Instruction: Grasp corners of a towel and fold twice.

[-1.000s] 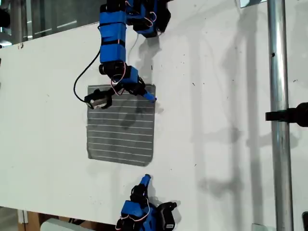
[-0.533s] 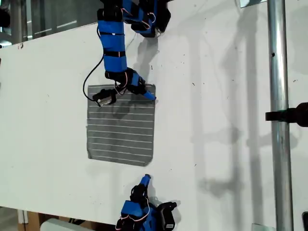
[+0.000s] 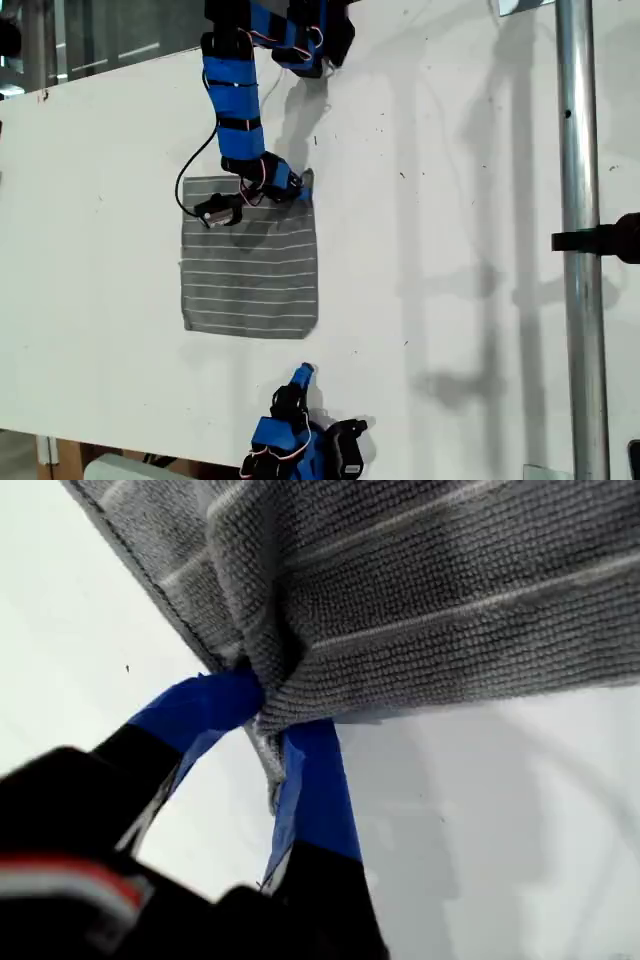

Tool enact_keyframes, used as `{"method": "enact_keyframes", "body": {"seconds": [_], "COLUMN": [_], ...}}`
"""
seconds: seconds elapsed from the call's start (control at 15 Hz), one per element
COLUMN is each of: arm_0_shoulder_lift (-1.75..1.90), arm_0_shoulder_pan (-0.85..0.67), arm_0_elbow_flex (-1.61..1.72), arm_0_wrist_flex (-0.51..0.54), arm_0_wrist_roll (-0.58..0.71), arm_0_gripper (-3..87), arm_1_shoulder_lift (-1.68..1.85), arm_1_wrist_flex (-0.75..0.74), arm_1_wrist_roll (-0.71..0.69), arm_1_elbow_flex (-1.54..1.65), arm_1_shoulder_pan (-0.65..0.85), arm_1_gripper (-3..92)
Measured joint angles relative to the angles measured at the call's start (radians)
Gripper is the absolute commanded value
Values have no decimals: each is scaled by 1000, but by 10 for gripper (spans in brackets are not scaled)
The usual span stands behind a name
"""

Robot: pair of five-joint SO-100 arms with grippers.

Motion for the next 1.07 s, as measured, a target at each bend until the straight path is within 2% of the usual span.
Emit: {"method": "enact_keyframes", "body": {"seconds": [0.27, 0.4, 0.53, 0.6, 0.67, 0.73, 0.8, 0.93, 1.07], "arm_0_shoulder_lift": [-23, -230, -670, -899, -1081, -1236, -1353, -1523, -1605], "arm_0_shoulder_pan": [-6, -5, -6, -17, -41, -74, -110, -132, -140], "arm_0_elbow_flex": [-34, -198, -543, -747, -934, -1080, -1175, -1264, -1293], "arm_0_wrist_flex": [-23, -58, -26, 25, 74, 123, 153, 170, 156], "arm_0_wrist_roll": [-38, -26, 98, 196, 311, 426, 557, 727, 784], "arm_0_gripper": [-28, -28, -27, -27, 10, 221, 295, 282, 290], "arm_1_shoulder_lift": [-15, -15, -15, -15, -15, -15, -15, -15, -15], "arm_1_wrist_flex": [0, 0, 0, 0, 0, 0, 0, -6, -11], "arm_1_wrist_roll": [-2, -6, -6, -6, -6, -6, -6, -6, -6], "arm_1_elbow_flex": [-18, -18, -18, -18, -18, -18, -18, -18, -18], "arm_1_shoulder_pan": [-9, -15, -15, -15, -20, -20, -20, -21, -25], "arm_1_gripper": [-2, -2, -2, -2, -2, -2, -2, -2, -2]}}
